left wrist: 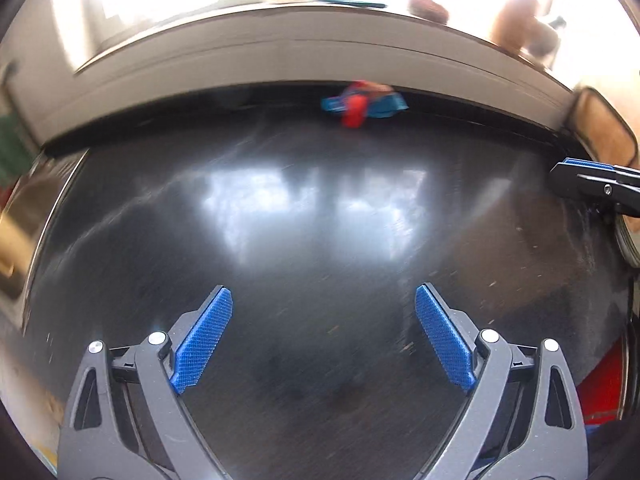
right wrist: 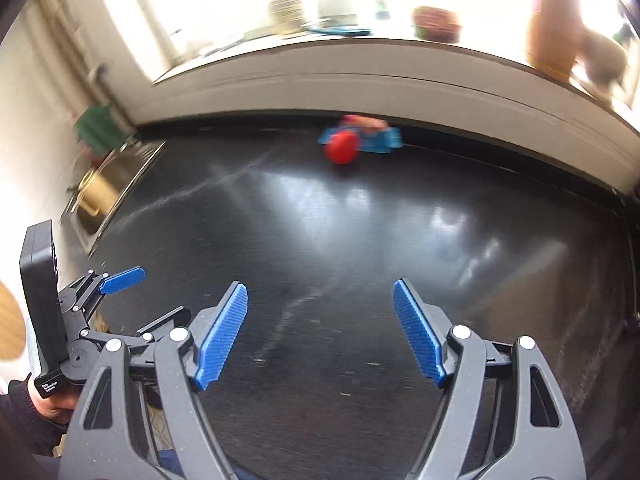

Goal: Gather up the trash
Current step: 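Swing both tools back over the countertop toward the red cap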

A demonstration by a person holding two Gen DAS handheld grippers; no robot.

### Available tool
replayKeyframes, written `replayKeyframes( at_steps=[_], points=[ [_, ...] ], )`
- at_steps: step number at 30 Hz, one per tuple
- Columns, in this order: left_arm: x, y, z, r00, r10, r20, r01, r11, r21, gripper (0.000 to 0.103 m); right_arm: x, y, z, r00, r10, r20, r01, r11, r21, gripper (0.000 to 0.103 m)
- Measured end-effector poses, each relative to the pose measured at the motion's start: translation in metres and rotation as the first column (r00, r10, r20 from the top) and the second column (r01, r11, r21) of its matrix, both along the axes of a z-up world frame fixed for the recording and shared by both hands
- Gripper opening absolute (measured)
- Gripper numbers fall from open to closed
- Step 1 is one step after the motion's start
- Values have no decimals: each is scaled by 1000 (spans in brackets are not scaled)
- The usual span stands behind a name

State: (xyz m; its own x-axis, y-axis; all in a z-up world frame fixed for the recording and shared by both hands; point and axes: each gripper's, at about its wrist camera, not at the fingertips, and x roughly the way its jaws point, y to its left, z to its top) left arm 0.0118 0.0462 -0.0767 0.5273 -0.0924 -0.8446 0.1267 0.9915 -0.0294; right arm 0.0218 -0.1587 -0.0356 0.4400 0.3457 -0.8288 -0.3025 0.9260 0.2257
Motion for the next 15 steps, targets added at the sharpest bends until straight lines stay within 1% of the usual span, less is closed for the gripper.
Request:
replayKeyframes(
  at_steps=[4,7,11,15],
  points=[
    [19,-30,-1,999,-47,-1,47,999,7,90,9,-37,-8,999,-36,-13,37,999,17,73],
    [36,-41,-4,998,-61,-6,61,998,12,90,13,-50,-10,999,-40,-23,41,999,31,73],
    [63,-47,-10,998,-59,-16,60,998,23,90,35,-53,-15,999,-35,-28,37,998,45,73],
    [97,-44,-19,999,-46,-29,47,999,27,90,71,-50,-21,999,-18,-38,20,998,60,73]
  ],
)
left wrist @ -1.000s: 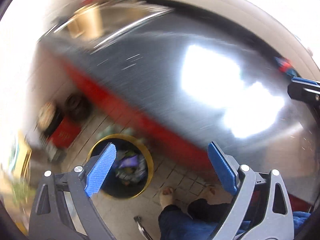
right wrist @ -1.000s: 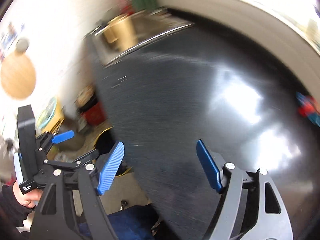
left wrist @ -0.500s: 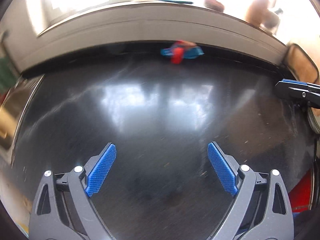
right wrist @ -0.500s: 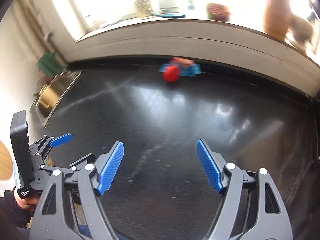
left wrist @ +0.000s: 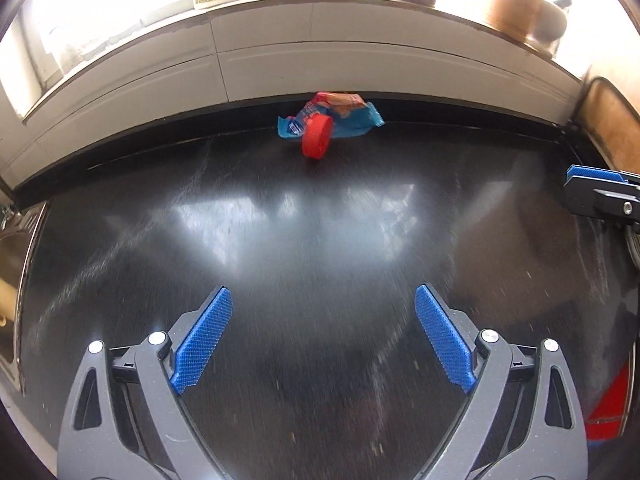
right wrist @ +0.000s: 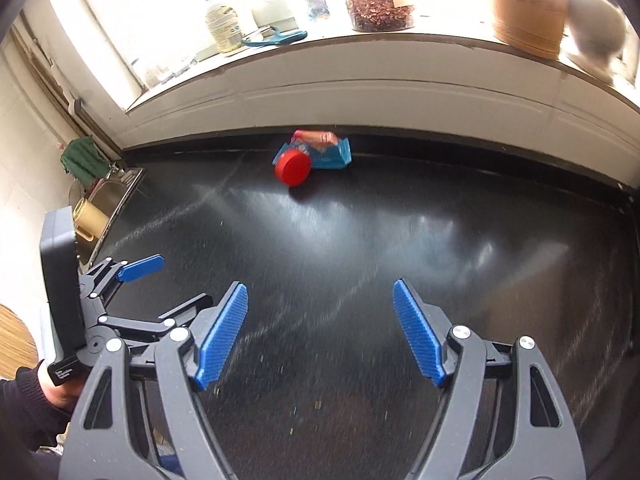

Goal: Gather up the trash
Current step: 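Swing both tools back over the countertop toward the red cap, then grasp the red bottle cap with left tool while right tool grasps blue snack wrapper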

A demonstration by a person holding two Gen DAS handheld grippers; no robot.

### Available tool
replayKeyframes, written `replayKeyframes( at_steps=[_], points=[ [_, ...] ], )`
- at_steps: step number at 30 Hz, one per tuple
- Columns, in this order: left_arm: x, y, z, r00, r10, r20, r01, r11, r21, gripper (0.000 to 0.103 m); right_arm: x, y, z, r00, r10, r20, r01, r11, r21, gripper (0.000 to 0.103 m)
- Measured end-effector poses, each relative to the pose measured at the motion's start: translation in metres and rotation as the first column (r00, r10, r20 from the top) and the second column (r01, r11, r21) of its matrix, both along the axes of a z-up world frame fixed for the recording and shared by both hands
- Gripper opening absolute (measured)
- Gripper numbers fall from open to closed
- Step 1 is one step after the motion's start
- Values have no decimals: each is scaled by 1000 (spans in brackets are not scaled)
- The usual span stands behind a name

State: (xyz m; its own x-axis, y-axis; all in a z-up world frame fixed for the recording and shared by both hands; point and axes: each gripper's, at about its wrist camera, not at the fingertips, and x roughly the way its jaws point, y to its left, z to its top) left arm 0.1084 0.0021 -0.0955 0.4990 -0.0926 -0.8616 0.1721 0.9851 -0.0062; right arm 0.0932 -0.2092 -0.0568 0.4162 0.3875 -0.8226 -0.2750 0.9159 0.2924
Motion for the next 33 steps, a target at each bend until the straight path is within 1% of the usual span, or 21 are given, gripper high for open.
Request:
replayKeyframes(
  at_steps=[5,8,10,12,13,16,19,20,22,23,24,25,26,29,33],
  points=[
    [56,-3,-15,1000,-5,-1,5,1000,4,89,63,12,-22,999,39,-26,-38,999,17,71],
    [91,-8,-27,1000,-20,5,20,1000,14,84,103,21,-41,997,58,-43,-57,998,22,70],
    [113,-9,-38,999,-31,-4,31,999,14,75,133,28,-57,996,61,-58,-60,998,23,69],
    [131,-11,-48,999,-43,-13,43,999,18,68,153,31,-71,995,60,-74,-58,998,31,67],
    [137,-11,-52,999,-47,-15,47,999,21,65,166,34,-80,994,60,-87,-57,998,36,64],
    [153,-11,-61,999,-51,-19,52,999,14,61,192,42,-103,991,62,-119,-56,997,51,62],
    [161,-11,-66,998,-56,-13,56,998,10,57,206,50,-116,989,69,-130,-62,996,61,56],
    [163,-11,-67,998,-60,-11,60,998,5,55,209,52,-119,989,69,-132,-61,996,64,53],
    [167,-12,-70,998,-66,-12,66,998,1,40,213,57,-124,988,72,-134,-63,996,68,46],
    [169,-13,-70,998,-67,-11,67,998,-1,37,213,59,-124,989,76,-128,-68,995,67,34],
    [169,-13,-70,998,-66,-9,66,998,-5,30,213,61,-125,988,82,-132,-74,995,64,28],
    [169,-12,-69,998,-64,-11,64,998,-10,19,213,63,-125,987,87,-133,-79,995,61,18],
    [168,-12,-68,998,-62,-11,62,998,-14,16,212,65,-124,988,89,-126,-83,995,53,13],
    [159,-5,-58,998,-56,-6,56,998,-28,16,202,66,-113,991,90,-97,-87,996,32,10],
    [133,5,-40,999,-37,-13,36,999,-39,16,180,57,-91,997,54,-63,-53,998,14,9]
  ],
)
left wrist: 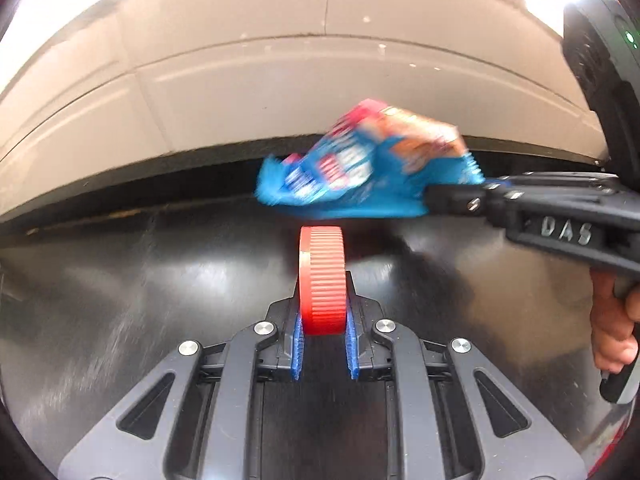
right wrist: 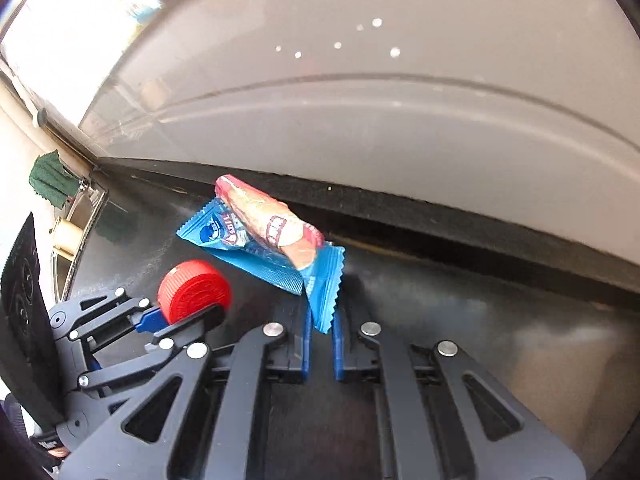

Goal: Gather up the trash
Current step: 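Grasp the red bottle cap with left tool while right tool grasps blue snack wrapper, then carry cap and snack wrapper to the bin and open both tools over it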

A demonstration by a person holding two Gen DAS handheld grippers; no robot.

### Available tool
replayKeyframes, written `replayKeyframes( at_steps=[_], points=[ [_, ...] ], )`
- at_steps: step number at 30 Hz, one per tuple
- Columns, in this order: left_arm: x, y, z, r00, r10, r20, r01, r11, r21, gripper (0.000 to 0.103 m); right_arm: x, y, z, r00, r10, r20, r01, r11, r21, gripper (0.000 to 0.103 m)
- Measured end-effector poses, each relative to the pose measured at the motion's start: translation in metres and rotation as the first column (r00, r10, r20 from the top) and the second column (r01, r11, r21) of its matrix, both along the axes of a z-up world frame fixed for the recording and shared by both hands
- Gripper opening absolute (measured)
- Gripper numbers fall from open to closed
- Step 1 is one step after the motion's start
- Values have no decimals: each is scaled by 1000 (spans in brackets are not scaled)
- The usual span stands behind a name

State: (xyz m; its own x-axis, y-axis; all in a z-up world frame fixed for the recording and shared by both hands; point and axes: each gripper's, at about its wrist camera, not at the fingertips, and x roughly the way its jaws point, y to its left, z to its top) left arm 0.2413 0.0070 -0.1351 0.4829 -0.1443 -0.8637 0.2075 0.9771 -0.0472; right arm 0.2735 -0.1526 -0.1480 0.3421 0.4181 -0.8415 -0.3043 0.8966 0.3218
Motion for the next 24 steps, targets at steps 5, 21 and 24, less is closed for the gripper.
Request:
replayKeyframes(
  at_steps=[5,21,24],
  points=[
    [-59,16,29,999,32,2,-32,999,2,16,-51,-14,35,997,-53,48,56,996,-63,8],
    [-207,27,42,998,56,-27,-56,998,13,14,-249,-44,71,976,-209,62,214,972,-100,8],
    [-217,25,46,999,43,-17,-43,999,11,14,-277,-58,74,972,-225,60,230,968,-99,8]
  ],
)
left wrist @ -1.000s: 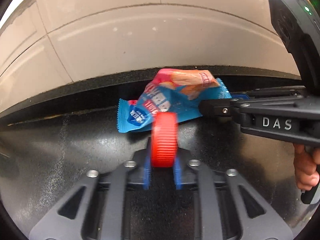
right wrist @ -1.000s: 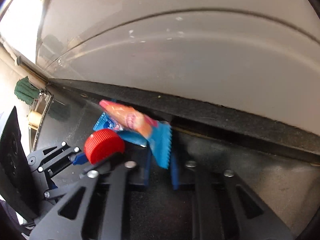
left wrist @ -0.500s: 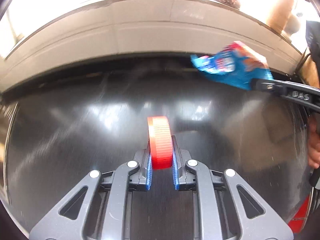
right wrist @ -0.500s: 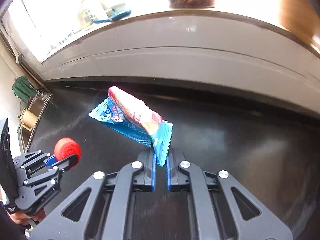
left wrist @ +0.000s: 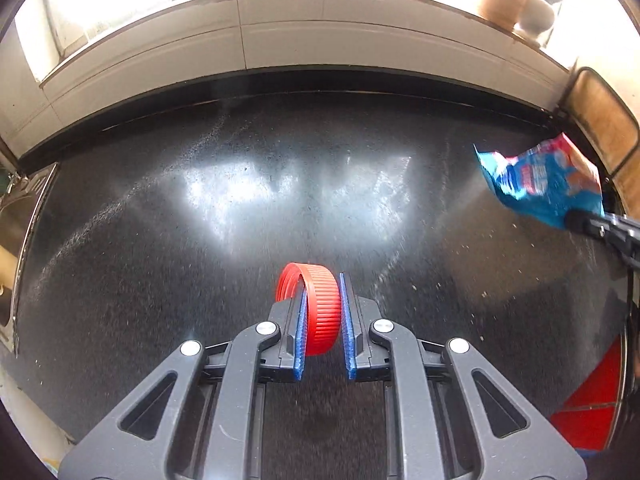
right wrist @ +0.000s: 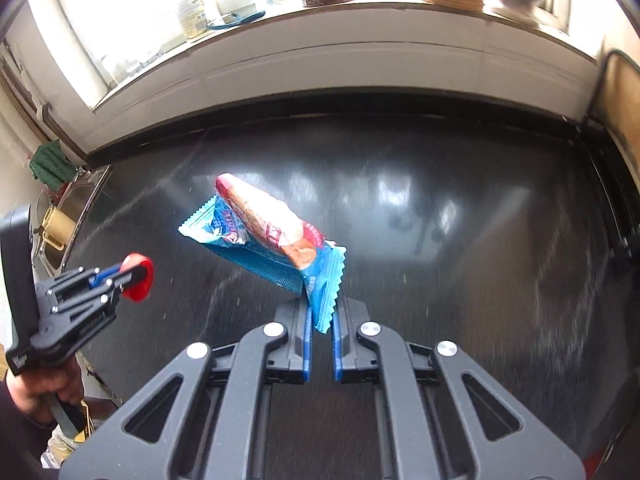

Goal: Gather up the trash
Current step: 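Carry cap and snack wrapper to the bin and open both tools over it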

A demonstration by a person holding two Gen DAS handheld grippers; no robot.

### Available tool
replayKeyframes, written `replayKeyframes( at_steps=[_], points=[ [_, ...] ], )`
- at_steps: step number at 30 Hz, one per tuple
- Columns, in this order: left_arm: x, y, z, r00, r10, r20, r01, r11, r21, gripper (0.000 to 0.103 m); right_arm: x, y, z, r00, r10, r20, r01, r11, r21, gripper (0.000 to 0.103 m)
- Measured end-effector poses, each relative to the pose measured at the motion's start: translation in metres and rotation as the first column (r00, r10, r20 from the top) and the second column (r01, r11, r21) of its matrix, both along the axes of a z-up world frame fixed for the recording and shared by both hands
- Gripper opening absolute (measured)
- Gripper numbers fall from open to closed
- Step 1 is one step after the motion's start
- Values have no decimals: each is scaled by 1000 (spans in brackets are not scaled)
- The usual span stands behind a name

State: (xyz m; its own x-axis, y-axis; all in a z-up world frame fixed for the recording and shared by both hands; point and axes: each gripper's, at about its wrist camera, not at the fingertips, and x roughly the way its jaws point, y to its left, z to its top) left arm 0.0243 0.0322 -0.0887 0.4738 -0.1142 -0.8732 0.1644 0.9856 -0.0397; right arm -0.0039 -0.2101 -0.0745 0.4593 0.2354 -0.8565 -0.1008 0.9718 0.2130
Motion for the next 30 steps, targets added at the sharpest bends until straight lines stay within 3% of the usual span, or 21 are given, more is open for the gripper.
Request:
replayKeyframes(
  at_steps=[8,16,24,30],
  points=[
    [-21,-2,12,999,-25,25,25,1000,-1,14,-49,-9,2,1000,-20,4,20,1000,-3,8],
    [-29,9,20,998,1,60,-1,1000,-4,14,-40,11,15,999,17,35,-17,1000,-3,8],
    [-55,68,32,980,178,90,-178,984,-8,14,-22,81,21,981,188,43,-189,982,7,8],
    [-100,133,35,928,361,95,-363,932,0,14,-17,174,15,912,409,11,-409,912,25,8]
  ],
)
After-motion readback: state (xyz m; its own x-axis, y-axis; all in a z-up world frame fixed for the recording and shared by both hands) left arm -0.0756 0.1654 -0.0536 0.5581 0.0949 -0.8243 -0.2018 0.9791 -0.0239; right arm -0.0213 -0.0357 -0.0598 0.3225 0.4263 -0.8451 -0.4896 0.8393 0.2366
